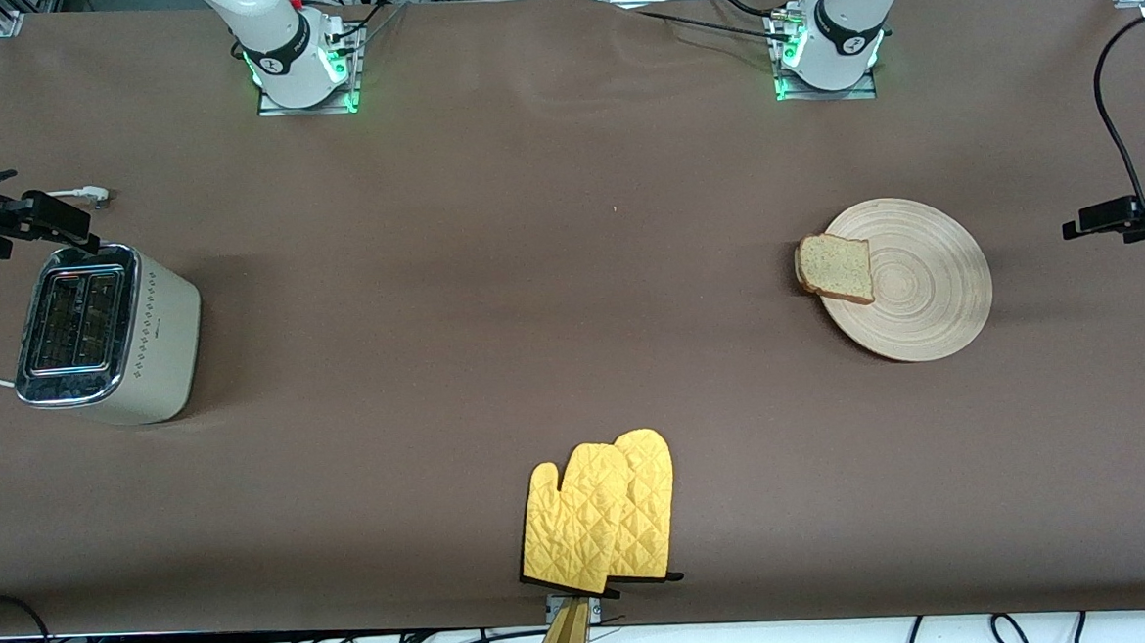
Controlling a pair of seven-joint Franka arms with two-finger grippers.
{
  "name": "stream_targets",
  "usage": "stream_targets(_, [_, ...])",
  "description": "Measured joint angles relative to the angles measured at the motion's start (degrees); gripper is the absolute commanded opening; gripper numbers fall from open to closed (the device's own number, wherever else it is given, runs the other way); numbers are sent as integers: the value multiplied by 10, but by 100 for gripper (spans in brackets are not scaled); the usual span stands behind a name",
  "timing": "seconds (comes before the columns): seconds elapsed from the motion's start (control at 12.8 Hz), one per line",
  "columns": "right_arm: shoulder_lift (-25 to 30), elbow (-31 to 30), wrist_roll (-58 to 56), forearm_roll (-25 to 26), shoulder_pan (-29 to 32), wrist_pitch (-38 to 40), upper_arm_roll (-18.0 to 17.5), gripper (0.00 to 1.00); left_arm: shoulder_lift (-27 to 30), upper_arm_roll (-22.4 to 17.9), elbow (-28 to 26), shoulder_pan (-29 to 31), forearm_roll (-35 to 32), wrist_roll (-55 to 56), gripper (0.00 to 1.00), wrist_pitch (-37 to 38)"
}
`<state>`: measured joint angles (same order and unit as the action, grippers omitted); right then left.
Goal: Move plate and put bread in toaster
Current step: 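Push the wooden plate with the left gripper toward the table middle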
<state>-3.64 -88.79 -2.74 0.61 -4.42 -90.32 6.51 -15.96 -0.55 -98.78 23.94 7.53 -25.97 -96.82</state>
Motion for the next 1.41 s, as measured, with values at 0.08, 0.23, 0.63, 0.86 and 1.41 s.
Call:
stream_targets(0.08, [0,0,0,0,0,0,0,100,-27,0,1,22,13,-19,100,0])
stream_targets(0.23, [0,0,0,0,0,0,0,100,-80,1,3,64,43,-67,100,-1])
stream_targets(0.63, [0,0,0,0,0,0,0,100,-170,5,7,101,135,-174,100,0])
stream_targets(0.86, [0,0,0,0,0,0,0,100,-215,6,9,105,189,-212,100,1])
stream_targets(1.41, [0,0,0,0,0,0,0,100,-263,33,10,103,227,-229,62,2])
